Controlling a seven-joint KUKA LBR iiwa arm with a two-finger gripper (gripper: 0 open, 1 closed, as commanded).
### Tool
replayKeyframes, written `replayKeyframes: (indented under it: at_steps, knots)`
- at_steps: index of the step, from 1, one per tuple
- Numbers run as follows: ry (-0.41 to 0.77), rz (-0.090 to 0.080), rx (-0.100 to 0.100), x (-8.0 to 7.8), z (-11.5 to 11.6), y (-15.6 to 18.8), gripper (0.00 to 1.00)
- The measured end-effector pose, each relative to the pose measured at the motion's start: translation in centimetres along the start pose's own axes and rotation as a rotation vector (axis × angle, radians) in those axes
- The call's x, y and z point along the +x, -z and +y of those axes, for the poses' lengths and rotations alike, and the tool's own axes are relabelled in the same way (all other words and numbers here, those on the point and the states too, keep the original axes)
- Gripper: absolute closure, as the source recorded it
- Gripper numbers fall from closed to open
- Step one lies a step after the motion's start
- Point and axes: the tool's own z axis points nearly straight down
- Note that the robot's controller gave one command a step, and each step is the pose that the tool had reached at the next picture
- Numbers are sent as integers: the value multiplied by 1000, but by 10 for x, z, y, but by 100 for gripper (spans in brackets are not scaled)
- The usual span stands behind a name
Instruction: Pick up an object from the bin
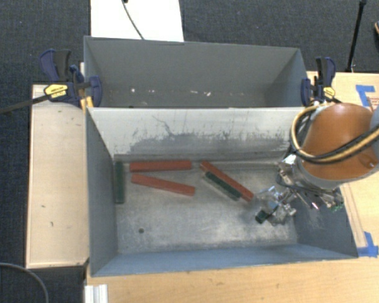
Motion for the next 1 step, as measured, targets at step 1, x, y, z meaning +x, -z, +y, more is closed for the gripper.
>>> replayKeyframes:
  at_steps: [1]
  knots:
    - [-22, -12, 12, 2, -4, 170, 100]
